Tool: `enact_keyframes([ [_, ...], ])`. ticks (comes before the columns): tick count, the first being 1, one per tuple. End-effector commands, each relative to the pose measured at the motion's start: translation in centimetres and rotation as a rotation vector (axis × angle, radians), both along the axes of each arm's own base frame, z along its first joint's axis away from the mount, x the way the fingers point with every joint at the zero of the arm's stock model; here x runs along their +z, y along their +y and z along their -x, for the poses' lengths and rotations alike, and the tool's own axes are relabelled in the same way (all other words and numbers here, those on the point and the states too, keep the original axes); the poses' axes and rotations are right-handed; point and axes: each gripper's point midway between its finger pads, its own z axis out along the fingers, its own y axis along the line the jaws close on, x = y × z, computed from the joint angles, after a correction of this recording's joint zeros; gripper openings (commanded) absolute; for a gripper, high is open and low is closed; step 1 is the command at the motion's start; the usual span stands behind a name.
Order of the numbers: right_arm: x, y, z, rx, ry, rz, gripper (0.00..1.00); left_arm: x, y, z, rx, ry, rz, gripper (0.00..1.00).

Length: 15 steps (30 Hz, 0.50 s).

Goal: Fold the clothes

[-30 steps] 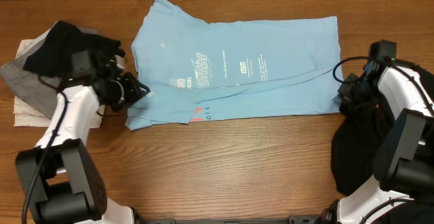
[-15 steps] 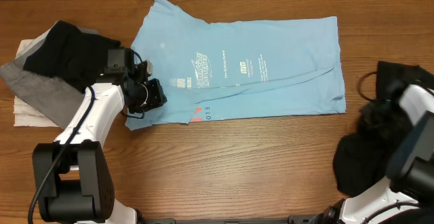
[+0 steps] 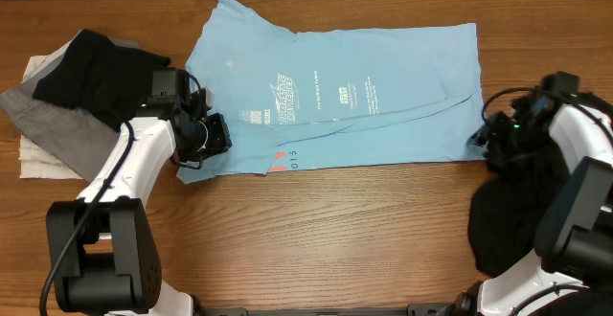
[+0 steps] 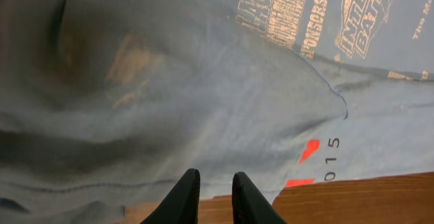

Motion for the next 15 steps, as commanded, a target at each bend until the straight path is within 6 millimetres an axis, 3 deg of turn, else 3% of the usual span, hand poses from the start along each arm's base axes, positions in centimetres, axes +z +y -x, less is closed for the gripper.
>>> enact_keyframes([
  [1, 0.8, 1.3, -0.9, 0.082, -0.061, 0.016, 0.44, -1.6, -0.1, 0.7, -0.022, 0.029, -0.013, 0.2],
  [6, -0.6, 2.1, -1.1, 0.11, -0.076, 0.035, 0.43, -2.2, -0.9, 0.8, -0.038, 0.018, 0.022, 0.18],
  [10, -1.0, 2.2, -1.3, 0.113, -0.08, 0.036, 0.43, -1.2, -4.0, 0.4, -0.14, -0.038, 0.132, 0.19],
  [15, -1.0, 2.3, -1.4, 0.117, -0.083, 0.037, 0.47, -1.1, -7.3, 0.1, -0.277, -0.106, 0.089, 0.45],
])
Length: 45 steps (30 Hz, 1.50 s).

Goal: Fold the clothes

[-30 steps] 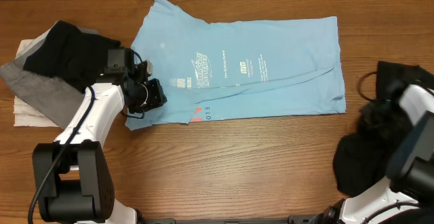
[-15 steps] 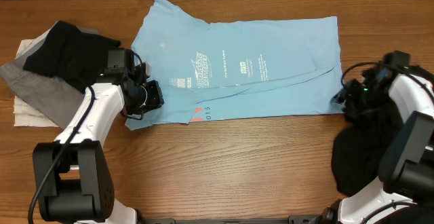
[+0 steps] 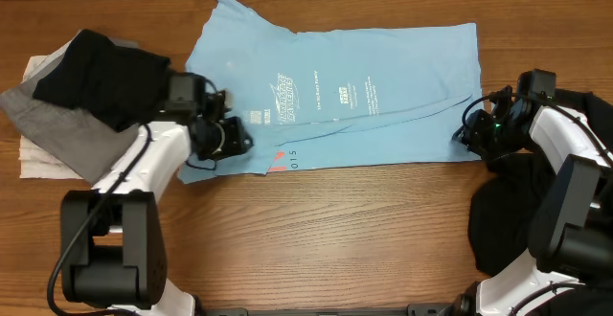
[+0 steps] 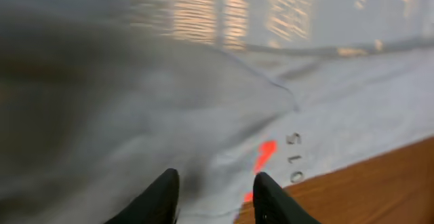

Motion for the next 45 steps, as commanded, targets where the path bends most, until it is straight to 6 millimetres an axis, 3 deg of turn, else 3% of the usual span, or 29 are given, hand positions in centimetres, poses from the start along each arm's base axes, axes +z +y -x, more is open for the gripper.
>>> enact_keyframes([
  [1, 0.1, 0.2, -0.1, 0.013, -0.011, 0.009, 0.47, -0.2, -2.9, 0.6, -0.129, -0.036, -0.02, 0.47],
  [8, 0.1, 0.2, -0.1, 0.013, -0.01, 0.009, 0.47, -2.8, -4.5, 1.6, -0.204, -0.025, -0.197, 0.45],
  [12, 0.1, 0.2, -0.1, 0.013, -0.01, 0.009, 0.47, -4.3, -3.7, 1.6, -0.2, -0.008, -0.281, 0.41],
  [17, 0.1, 0.1, -0.1, 0.012, -0.01, 0.009, 0.47, -4.6, -2.7, 1.0, -0.182, -0.023, -0.337, 0.39],
  [19, 0.1, 0.1, -0.1, 0.012, -0.01, 0.009, 0.47, -4.6, -2.7, 1.0, -0.18, -0.024, -0.341, 0.33],
  [21, 0.1, 0.1, -0.1, 0.012, -0.01, 0.01, 0.47, -4.7, -2.7, 1.1, -0.181, -0.021, -0.342, 0.17],
  [24, 0.1, 0.1, 0.0, 0.012, -0.009, 0.012, 0.47, -4.7, -2.7, 1.1, -0.181, -0.021, -0.342, 0.07],
  [31, 0.1, 0.1, 0.0, 0.012, -0.009, 0.013, 0.47, -4.5, -3.1, 1.1, -0.187, -0.02, -0.319, 0.04],
  [35, 0.1, 0.1, 0.0, 0.012, -0.009, 0.013, 0.47, -3.5, -3.7, 0.5, -0.191, -0.034, -0.293, 0.04],
  [38, 0.1, 0.1, 0.0, 0.012, -0.009, 0.013, 0.47, -1.5, -4.1, -0.9, -0.184, -0.078, -0.279, 0.04],
  [42, 0.1, 0.1, -0.1, 0.012, -0.009, 0.013, 0.47, 1.8, -3.8, -4.0, -0.151, -0.194, -0.314, 0.04],
  [45, 0.1, 0.1, -0.1, 0.012, -0.009, 0.013, 0.47, 3.2, -3.5, -6.2, -0.117, -0.281, -0.335, 0.04],
])
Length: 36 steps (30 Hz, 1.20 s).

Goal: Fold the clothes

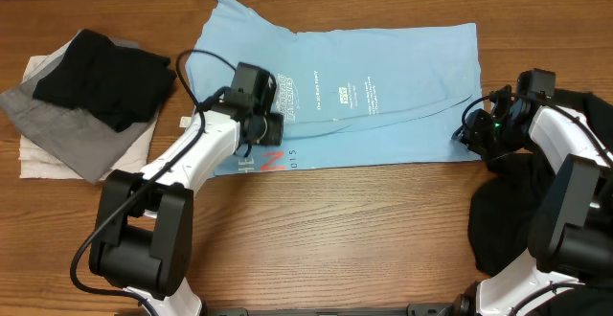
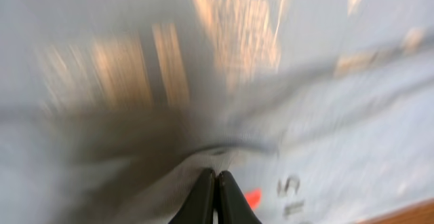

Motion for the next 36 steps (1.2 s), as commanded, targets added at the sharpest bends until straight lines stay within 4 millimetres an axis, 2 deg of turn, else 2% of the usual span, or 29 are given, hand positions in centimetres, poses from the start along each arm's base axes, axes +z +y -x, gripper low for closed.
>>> enact_keyframes([
  [1, 0.1, 0.1, 0.1, 0.009, -0.003, 0.008, 0.47, 3.5, 1.0, -3.6, 0.033, -0.162, -0.034, 0.04],
  [5, 0.1, 0.2, 0.2, 0.009, 0.002, 0.007, 0.47, 3.2, 2.2, -4.7, 0.074, -0.195, -0.076, 0.05],
  [8, 0.1, 0.1, 0.2, 0.009, 0.002, 0.007, 0.47, 2.3, 2.6, -4.2, 0.111, -0.152, -0.079, 0.5],
  [9, 0.0, 0.1, 0.2, 0.008, 0.004, 0.011, 0.47, 2.0, 2.8, -3.7, 0.117, -0.128, -0.084, 0.6],
  [10, 0.0, 0.0, 0.2, 0.008, 0.004, 0.015, 0.47, 1.7, 2.9, -3.1, 0.121, -0.103, -0.09, 0.63],
  [12, 0.0, -0.1, 0.1, 0.006, -0.001, 0.023, 0.47, 1.0, 3.4, -1.5, 0.119, -0.033, -0.113, 0.59],
  [13, 0.1, -0.2, -0.2, 0.006, -0.011, 0.025, 0.46, 0.5, 3.7, -0.5, 0.129, 0.013, -0.125, 0.51],
  [15, 0.2, -0.3, -0.7, 0.006, -0.034, 0.031, 0.39, -0.2, 4.3, 1.5, 0.154, 0.101, -0.145, 0.3],
  [17, 0.3, -0.5, -1.2, 0.006, -0.054, 0.038, 0.32, -0.8, 4.6, 2.8, 0.17, 0.151, -0.157, 0.2],
  [19, 0.3, -0.6, -1.5, 0.006, -0.072, 0.043, 0.31, -1.4, 4.8, 3.3, 0.17, 0.162, -0.161, 0.12],
  [23, 0.0, -1.2, -1.4, -0.002, -0.06, 0.081, 0.31, -3.1, 4.9, 3.6, 0.178, 0.145, -0.152, 0.13],
  [29, -1.5, -3.3, 2.4, -0.119, 0.126, 0.197, 0.31, -5.9, 6.1, 5.5, 0.196, 0.173, -0.161, 0.15],
  [33, -2.3, -3.0, 4.1, -0.123, 0.186, 0.198, 0.31, -6.8, 7.7, 6.6, 0.254, 0.213, -0.152, 0.16],
  [36, -2.9, -2.7, 5.4, -0.122, 0.226, 0.19, 0.28, -7.2, 7.9, 7.6, 0.268, 0.266, -0.103, 0.15],
])
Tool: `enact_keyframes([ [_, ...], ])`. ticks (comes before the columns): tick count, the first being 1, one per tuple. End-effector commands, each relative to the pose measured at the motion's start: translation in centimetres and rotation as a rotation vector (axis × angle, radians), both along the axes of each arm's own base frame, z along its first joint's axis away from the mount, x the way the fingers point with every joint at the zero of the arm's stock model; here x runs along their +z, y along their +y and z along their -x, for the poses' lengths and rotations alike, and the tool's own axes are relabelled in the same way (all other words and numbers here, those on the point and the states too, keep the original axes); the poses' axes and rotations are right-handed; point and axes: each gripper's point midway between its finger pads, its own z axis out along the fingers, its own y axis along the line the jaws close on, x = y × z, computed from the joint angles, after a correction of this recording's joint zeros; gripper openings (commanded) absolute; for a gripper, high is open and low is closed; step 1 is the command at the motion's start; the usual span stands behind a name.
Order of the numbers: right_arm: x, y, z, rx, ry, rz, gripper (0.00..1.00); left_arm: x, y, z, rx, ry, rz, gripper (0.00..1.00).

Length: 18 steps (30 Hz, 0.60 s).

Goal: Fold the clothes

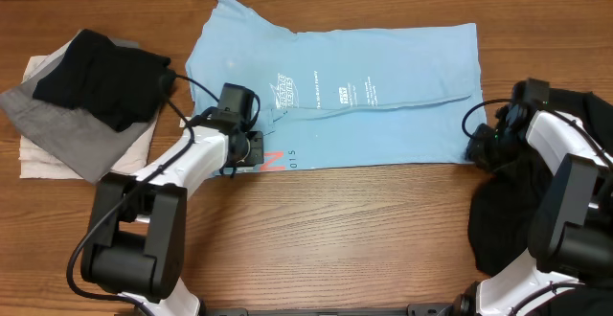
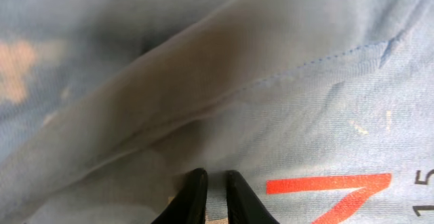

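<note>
A light blue T-shirt (image 1: 383, 77) with small printed logos lies spread across the back middle of the wooden table (image 1: 335, 230). Its lower left part is folded over, showing a red mark (image 2: 329, 183). My left gripper (image 1: 245, 149) rests on that folded lower left edge; in the left wrist view its black fingertips (image 2: 195, 183) stand almost together with shirt cloth between them. At the shirt's lower right corner sits my right gripper (image 1: 476, 146). Seen only from above, its fingers are too small and dark to read.
A stack of black and grey garments (image 1: 86, 86) on white cloth lies at the left edge. A heap of black clothing (image 1: 527, 211) sits at the right, beside my right arm. Bare wood runs along the front.
My left gripper has moved from the printed logo area back toward the shirt's lower left edge. The long crease across the shirt lies flatter. My right gripper shifted slightly right at the corner.
First my left gripper sat at the shirt's lower left corner, and my right arm was off the shirt. Then the left fingers stood open further right, with the right gripper at the right corner. Later the left was shut near the logos with the corner folded in.
</note>
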Motion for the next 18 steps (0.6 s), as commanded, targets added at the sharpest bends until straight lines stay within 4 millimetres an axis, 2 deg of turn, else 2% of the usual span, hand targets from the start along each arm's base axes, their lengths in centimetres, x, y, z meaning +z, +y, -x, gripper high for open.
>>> enact_keyframes([
  [1, -0.9, -0.1, 1.8, -0.022, 0.06, 0.026, 0.27, -2.9, 2.1, 3.9, 0.073, 0.157, 0.012, 0.12],
  [5, -1.2, -0.7, 3.7, -0.092, 0.141, 0.073, 0.22, -3.2, 1.9, 5.8, 0.085, 0.238, 0.064, 0.09],
  [8, -1.2, -0.5, 4.3, -0.093, 0.166, 0.066, 0.15, -3.2, 2.1, 7.4, 0.088, 0.303, 0.051, 0.04],
  [10, -1.1, 0.0, 4.2, -0.09, 0.159, 0.036, 0.14, -3.1, 2.3, 8.2, 0.089, 0.337, 0.043, 0.04],
  [14, 0.5, 1.4, 2.9, -0.055, 0.08, -0.046, 0.15, -3.1, 2.5, 9.1, 0.073, 0.369, 0.028, 0.04],
  [18, 4.1, 2.1, -0.2, 0.019, -0.1, -0.087, 0.23, -3.0, 2.7, 9.4, 0.074, 0.38, 0.021, 0.04],
])
